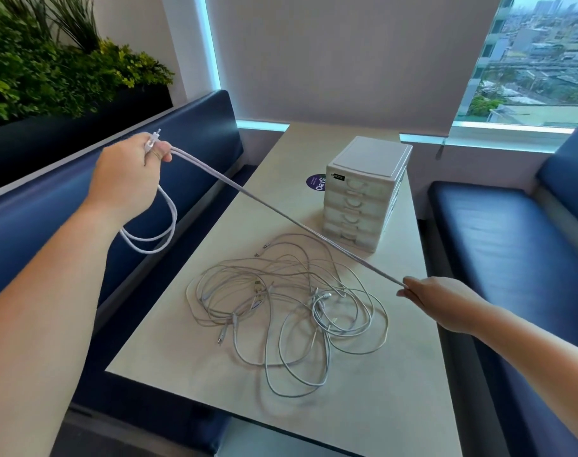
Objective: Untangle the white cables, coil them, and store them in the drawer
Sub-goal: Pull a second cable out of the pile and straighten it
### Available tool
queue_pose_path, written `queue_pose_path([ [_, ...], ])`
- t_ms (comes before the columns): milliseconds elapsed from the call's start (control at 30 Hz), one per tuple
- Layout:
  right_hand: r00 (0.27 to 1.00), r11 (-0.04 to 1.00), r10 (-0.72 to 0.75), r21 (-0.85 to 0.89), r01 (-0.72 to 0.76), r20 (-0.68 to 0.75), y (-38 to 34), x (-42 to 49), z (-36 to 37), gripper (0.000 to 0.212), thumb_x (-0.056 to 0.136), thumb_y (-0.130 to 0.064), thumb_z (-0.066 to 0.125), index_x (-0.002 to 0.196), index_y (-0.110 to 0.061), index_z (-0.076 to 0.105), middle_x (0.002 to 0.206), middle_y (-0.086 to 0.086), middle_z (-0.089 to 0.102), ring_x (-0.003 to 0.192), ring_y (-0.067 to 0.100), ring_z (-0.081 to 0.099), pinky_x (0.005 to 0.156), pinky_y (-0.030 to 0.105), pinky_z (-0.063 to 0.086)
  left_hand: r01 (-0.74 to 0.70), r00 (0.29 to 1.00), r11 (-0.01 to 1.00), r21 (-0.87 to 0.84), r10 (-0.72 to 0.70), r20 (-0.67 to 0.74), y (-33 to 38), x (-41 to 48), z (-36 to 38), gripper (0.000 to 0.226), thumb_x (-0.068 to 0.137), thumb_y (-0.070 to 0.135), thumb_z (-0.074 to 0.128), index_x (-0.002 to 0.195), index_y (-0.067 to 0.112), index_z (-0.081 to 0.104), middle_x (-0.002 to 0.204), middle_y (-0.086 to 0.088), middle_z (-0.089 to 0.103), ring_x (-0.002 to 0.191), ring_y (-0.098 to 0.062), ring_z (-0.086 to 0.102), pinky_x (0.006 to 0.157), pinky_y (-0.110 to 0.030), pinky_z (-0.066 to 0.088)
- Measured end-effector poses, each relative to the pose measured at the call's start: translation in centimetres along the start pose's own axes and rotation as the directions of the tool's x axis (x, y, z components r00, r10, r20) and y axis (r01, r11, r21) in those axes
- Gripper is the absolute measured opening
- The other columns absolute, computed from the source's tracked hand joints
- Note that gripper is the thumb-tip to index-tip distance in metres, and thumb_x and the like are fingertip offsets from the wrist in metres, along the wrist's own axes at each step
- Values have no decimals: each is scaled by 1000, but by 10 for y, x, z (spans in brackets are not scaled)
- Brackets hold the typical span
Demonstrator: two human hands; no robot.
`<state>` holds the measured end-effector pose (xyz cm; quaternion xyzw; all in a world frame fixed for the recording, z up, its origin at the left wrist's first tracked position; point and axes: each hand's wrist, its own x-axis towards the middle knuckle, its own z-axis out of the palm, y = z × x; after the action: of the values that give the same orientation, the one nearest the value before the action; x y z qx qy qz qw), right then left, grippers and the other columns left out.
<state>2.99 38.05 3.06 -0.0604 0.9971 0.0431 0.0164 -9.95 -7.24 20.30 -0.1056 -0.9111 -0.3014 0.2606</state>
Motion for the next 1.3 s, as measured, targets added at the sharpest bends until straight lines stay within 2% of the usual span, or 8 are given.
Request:
queue_pose_path([
  [200,984,984,-176,13,176,-21,-12,-3,6,55,91,-58,9,85,-23,50,78,-6,62,81,20,60,72,31,45,-1,1000,1000,15,1,-9,5,3,-1,32,106,29,37,99,11,62,69,0,48,72,-32,47,67,-37,35],
  [400,1000,956,13,293,-4,-26,-15,-5,6,52,90,-64,20,67,-22,39,62,-1,53,64,20,51,65,38,44,41,999,999,28,-41,-27,-6,9,-8,33,105,30,37,100,10,62,65,-2,45,60,-28,41,63,-37,35],
  [533,991,976,-82,190,102,-107,-13,-12,6,56,86,-72,5,66,-25,29,53,-7,39,53,15,37,55,34,38,65,998,996,58,-63,-26,-10,10,-9,30,105,27,37,100,12,62,71,-1,48,62,-28,42,64,-35,34],
  [633,972,977,-133,141,161,-194,-14,-13,9,52,90,-69,7,64,-28,24,49,-9,30,51,13,31,50,33,35,85,996,994,71,-83,-42,-15,11,-9,30,106,26,36,99,11,62,79,-5,51,70,-30,44,65,-35,34],
  [800,978,968,36,250,16,-204,-9,-16,10,66,87,-71,9,61,-19,40,50,-4,42,52,15,44,55,36,40,150,988,985,85,-147,-46,-32,10,-12,31,105,30,37,98,12,61,73,-1,45,74,-30,45,66,-36,33],
  [1100,910,960,-248,40,276,-332,-15,-21,12,49,99,-49,29,58,-23,35,52,-10,33,52,10,37,51,23,30,196,980,975,103,-191,-61,-41,4,-9,32,105,32,37,97,13,62,87,-8,53,81,-32,48,69,-39,36],
  [1233,949,979,-119,123,161,-290,-13,-23,12,53,95,-60,7,63,-24,30,50,-6,35,48,15,36,48,35,37,215,976,970,116,-210,-55,-44,2,-8,34,105,35,37,97,14,62,83,-9,52,81,-32,47,72,-43,38],
  [1300,951,972,-109,167,163,-289,-11,-25,13,48,95,-59,8,69,-26,30,53,-8,37,51,15,40,50,36,39,230,973,967,115,-227,-32,-48,-1,-8,35,104,38,36,97,16,62,84,-10,52,82,-33,48,74,-45,40],
])
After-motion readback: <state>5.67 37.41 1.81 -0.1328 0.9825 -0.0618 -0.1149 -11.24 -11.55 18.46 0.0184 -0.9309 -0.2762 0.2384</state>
